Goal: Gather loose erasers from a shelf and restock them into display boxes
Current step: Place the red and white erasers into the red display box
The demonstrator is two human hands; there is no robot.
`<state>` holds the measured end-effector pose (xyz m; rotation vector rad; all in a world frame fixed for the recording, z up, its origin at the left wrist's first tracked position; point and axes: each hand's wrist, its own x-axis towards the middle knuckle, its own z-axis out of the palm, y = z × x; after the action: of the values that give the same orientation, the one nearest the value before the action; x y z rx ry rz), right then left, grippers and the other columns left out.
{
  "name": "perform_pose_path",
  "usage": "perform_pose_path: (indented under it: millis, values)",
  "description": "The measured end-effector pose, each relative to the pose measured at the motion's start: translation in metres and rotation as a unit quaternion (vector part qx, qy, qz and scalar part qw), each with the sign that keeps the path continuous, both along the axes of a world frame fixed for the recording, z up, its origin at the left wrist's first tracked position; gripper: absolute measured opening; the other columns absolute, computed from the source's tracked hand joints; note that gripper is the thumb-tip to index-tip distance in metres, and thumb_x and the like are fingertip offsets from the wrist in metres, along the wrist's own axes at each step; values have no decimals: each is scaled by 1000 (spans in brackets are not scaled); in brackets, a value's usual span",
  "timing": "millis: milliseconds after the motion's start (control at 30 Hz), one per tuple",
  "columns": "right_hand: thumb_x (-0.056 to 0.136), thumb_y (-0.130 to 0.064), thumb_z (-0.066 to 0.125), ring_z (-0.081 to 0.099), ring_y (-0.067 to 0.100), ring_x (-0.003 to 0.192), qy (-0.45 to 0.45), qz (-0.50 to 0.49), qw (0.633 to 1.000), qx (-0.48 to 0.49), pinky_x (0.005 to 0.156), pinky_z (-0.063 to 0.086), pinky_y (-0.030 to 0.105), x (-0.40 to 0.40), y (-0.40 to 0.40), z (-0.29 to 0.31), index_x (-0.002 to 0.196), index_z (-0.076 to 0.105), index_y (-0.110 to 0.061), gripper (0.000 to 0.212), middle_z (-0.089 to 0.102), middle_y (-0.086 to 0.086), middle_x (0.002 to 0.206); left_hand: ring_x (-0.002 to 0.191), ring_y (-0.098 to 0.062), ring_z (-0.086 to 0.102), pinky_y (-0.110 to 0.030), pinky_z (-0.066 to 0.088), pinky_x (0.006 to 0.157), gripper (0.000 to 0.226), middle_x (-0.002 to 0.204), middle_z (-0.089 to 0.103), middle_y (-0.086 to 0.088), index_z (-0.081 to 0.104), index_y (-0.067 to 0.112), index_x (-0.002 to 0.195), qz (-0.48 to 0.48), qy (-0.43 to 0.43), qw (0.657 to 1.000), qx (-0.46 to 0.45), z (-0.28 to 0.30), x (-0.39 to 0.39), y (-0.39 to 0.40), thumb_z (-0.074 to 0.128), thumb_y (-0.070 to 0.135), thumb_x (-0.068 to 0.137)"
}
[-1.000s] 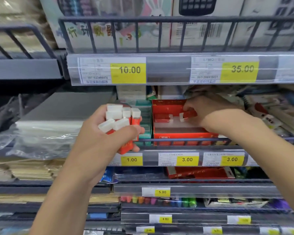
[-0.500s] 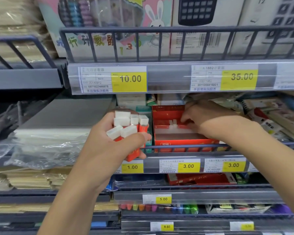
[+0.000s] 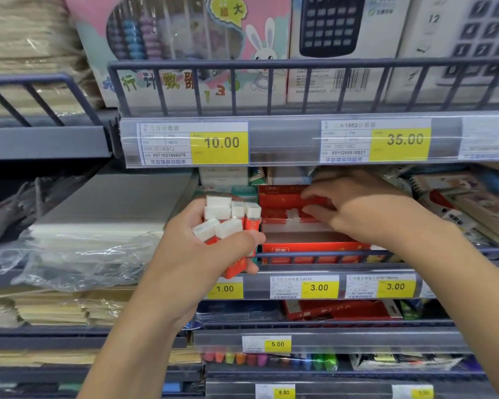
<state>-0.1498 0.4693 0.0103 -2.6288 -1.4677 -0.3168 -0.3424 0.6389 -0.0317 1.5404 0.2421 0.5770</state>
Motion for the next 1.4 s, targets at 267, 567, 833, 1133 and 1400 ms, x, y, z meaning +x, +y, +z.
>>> perform_pose_path:
  millis: [267,567,833,1133,1400]
  values:
    - [87,-42,74,68,13,87,351,159,899,210,82,58,35,-52,-1,3,119,72,-30,34,73,-17,103,60,-24,73,-25,55,54,34,90,80,-6,77,37,95,-31,-11,999,16,5,-1,-10,87,24,66]
    - [87,-6,73,62,16,78,471,177,810,301,77,55,27,-55,3,-2,110,73,-15,24,71,-1,94,68,-22,76,-45,64,62,38,97,80,-3,74,33,95,-7,-7,1000,-13,3,-1,-7,91,37,61]
    - [80,-42,73,70,5,85,372,-62,884,276,77,54,17,-18,-5,4,95,77,-39,15,76,-17,82,55,-20,68,-22,55,57,24,97,80,-1,76,34,83,23,6,998,-52,-1,-3,6,85,19,67]
    - [72,-26,85,70,13,76,291,20,947,137,77,59,42,-2,18,-13,85,74,-40,22,72,-15,78,53,-21,66,-22,54,55,24,98,80,-1,76,33,83,17,15,998,-52,-1,-4,9,85,18,67]
    - [78,-44,76,56,-4,85,180,1,983,41,71,48,21,15,22,-23,85,64,-45,14,63,-21,92,54,-21,66,-21,54,54,32,100,80,-3,72,18,97,20,21,998,-57,-1,-4,10,85,15,68]
